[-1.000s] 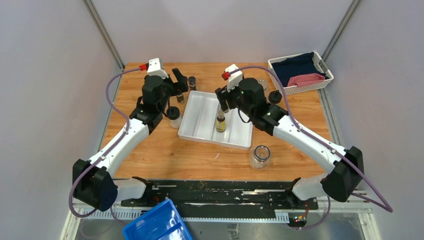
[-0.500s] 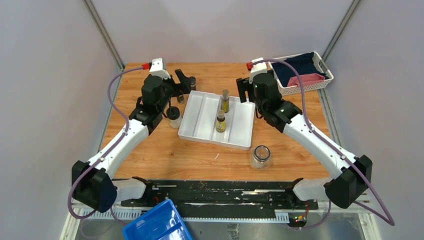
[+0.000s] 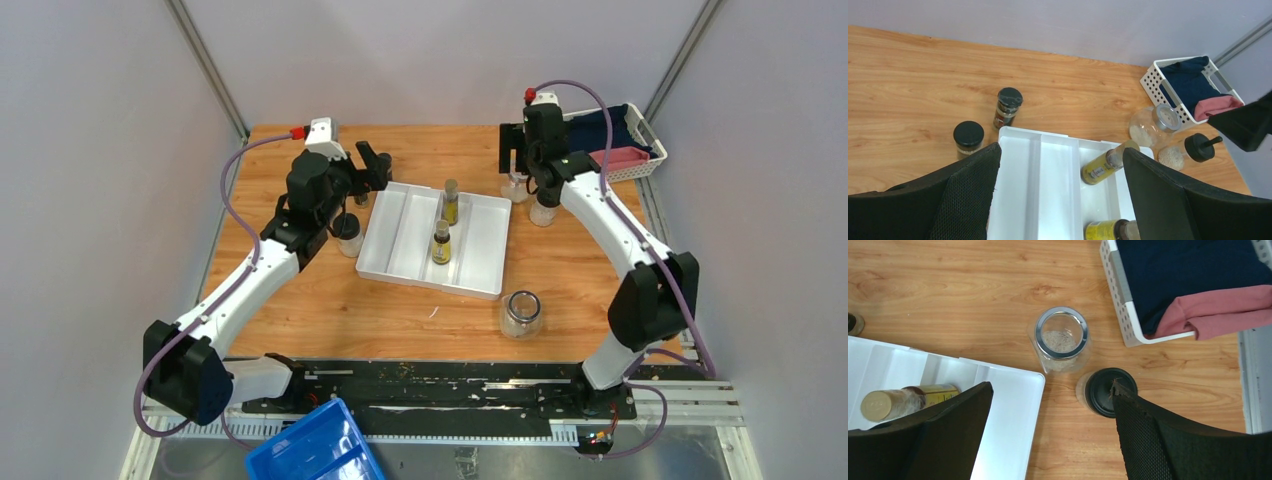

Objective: Organize the condiment bottles
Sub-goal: Pick up the bottle from the center of the board.

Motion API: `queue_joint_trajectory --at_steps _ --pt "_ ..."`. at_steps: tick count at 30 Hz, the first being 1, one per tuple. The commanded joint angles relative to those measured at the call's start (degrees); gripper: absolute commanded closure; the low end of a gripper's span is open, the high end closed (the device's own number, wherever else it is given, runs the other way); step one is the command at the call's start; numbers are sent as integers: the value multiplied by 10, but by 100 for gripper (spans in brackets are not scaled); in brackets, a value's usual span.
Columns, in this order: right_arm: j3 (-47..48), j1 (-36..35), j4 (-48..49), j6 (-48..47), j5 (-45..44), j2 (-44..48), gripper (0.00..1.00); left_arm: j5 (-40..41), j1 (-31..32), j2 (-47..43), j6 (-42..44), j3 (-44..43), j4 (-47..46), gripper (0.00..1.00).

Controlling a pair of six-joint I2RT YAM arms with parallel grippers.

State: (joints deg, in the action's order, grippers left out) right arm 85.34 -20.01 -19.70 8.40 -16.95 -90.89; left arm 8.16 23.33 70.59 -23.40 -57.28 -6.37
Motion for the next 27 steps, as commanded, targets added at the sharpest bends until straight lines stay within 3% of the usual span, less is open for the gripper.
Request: queue_joint_trajectory --at_steps 1,21,27 --pt "47 15 -37 10 52 -58 9 -2 6 -2 -4 -3 -15 5" --pt "154 94 -61 -45 160 -194 7 -4 36 54 -39 2 -76 6" --pt "202 107 -95 -73 231 -232 7 -3 38 62 -35 -17 -76 6"
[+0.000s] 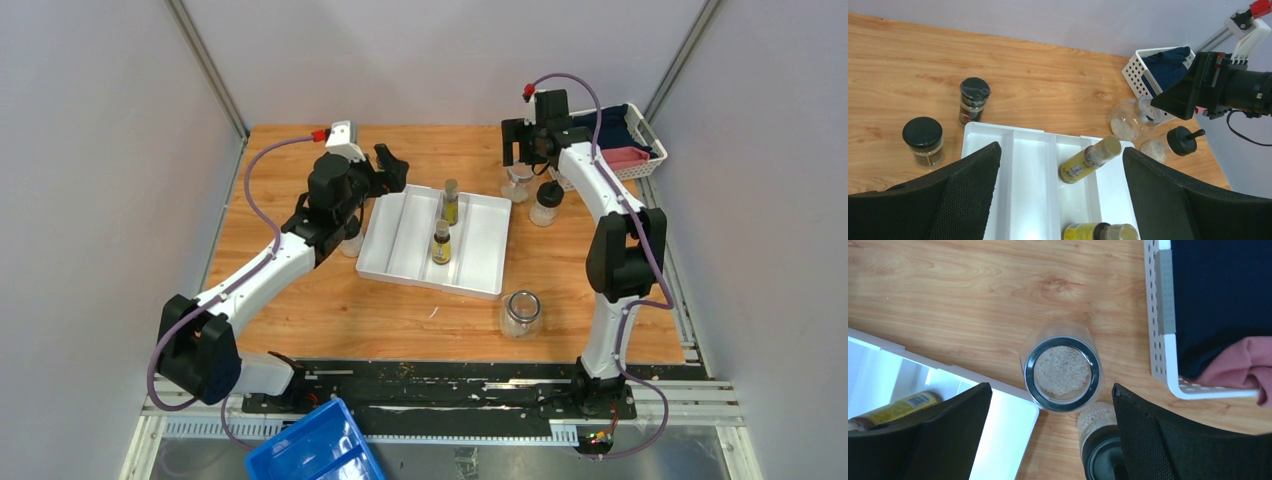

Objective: Organize the condiment bottles
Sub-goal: Pick up the bottle from the center of the board.

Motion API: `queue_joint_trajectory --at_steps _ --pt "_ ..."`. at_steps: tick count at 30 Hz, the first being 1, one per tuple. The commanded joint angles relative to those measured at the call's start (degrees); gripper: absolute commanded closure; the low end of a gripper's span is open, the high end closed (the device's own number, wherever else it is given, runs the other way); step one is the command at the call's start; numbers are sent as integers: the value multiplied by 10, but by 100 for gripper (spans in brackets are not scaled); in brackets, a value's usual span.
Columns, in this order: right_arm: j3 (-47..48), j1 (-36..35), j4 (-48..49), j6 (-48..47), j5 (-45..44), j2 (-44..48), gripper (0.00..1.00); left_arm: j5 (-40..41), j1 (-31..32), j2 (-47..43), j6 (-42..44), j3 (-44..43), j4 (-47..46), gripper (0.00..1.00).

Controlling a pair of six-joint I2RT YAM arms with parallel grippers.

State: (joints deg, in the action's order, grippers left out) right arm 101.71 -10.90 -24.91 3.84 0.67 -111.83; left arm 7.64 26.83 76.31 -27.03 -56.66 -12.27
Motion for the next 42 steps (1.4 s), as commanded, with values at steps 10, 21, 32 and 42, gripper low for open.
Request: queue_joint_trajectory --at_steps 10,21,32,42 --pt "104 48 -105 -61 99 -65 4 -2 3 18 9 -54 -16 6" --pt "167 54 -172 -84 129 -110 0 -14 4 47 4 -97 -16 6" --pt "168 52 -181 -88 152 -129 0 -17 5 54 2 -110 -17 6" --pt "179 50 -183 -91 159 -152 0 -17 5 58 3 -112 -19 5"
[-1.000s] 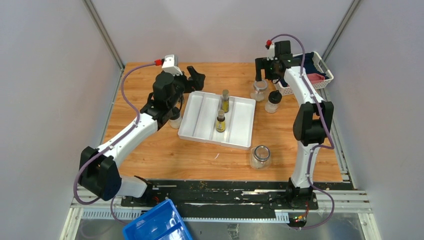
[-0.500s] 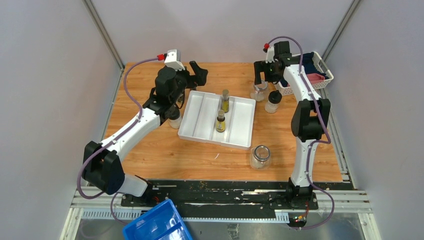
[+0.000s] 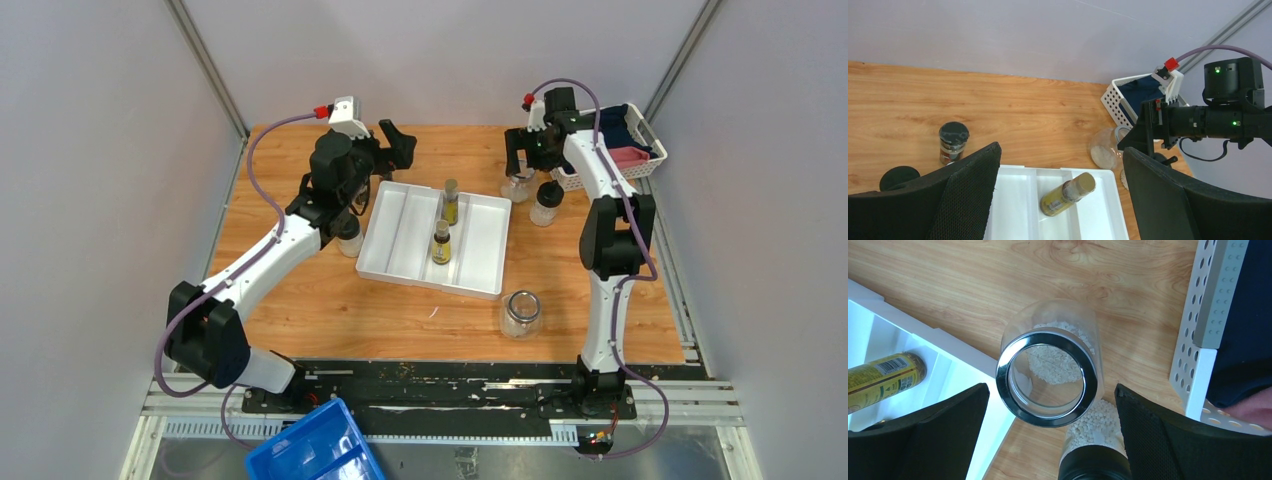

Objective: Organize the condiment bottles
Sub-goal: Pick up the bottle from the center of the board.

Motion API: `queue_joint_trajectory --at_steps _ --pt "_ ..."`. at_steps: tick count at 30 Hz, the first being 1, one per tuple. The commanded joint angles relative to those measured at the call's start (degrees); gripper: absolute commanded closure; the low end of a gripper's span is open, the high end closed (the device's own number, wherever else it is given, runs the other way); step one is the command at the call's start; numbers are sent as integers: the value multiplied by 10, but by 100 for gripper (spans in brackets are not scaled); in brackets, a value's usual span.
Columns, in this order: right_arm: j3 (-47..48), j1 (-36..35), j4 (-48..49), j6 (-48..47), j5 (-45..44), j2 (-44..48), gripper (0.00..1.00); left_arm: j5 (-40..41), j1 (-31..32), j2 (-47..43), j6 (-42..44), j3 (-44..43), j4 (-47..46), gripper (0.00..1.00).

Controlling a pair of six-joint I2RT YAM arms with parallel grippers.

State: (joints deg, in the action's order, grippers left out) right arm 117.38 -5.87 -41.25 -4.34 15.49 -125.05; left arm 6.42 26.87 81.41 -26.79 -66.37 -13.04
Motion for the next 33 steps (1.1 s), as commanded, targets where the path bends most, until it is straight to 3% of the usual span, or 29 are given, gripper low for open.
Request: queue_joint_trajectory --at_steps 1,11,15,18,21,28,33 --pt "25 0 -20 -9 11 -23 0 -5 5 8 0 -15 -13 5" --pt "52 -1 -24 -12 18 -46 4 -4 5 13 5 -18 -22 5" --pt "61 -1 -24 -11 25 -54 23 -4 5 16 6 -18 -22 5" --pt "64 -2 -24 -11 30 -57 46 -4 5 17 7 -16 -23 5" --pt "66 -1 -27 -10 31 -58 58 -3 5 16 7 -14 -23 5" --pt "66 -3 -32 -9 29 -58 99 -5 5 13 6 -12 -23 5" --pt "75 -6 -32 -8 24 -57 100 -5 5 12 7 -10 -24 5"
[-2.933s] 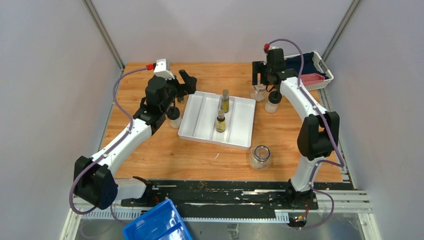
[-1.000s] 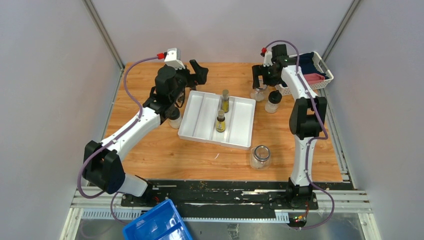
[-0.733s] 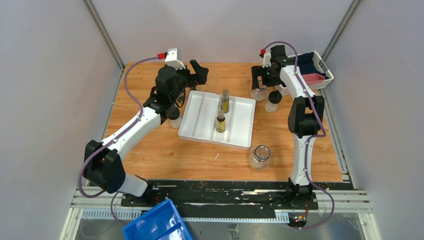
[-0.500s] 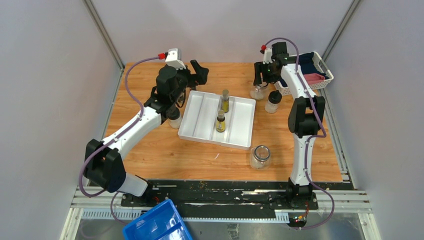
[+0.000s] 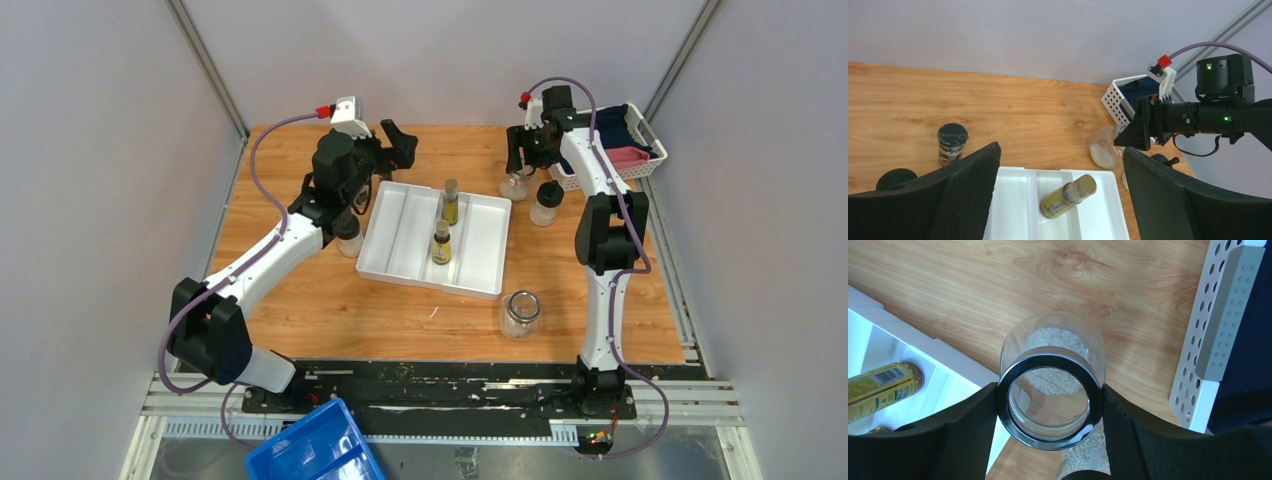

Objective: Organize the condiment bottles
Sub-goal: Pick up the bottle from the center of the board.

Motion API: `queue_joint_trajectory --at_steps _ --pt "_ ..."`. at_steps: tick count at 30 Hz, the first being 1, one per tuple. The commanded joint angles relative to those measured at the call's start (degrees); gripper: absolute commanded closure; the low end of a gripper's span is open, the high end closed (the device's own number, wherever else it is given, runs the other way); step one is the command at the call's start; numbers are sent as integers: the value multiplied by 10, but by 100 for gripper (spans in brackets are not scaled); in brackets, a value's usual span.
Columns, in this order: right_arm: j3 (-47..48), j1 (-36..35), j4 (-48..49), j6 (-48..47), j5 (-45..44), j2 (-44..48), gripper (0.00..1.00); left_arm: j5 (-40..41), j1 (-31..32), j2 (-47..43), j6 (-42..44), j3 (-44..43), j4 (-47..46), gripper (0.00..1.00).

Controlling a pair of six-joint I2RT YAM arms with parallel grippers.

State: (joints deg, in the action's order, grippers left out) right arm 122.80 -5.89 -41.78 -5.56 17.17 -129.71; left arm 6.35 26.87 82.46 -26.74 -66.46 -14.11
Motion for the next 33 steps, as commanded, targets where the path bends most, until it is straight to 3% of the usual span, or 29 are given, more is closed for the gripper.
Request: queue_joint_trajectory --at_steps 1,33 --pt "22 -7 -27 5 6 -9 100 -5 5 2 7 -9 -13 5" --pt "84 -33 -33 9 -41 29 100 -6 5 15 7 -15 -13 5"
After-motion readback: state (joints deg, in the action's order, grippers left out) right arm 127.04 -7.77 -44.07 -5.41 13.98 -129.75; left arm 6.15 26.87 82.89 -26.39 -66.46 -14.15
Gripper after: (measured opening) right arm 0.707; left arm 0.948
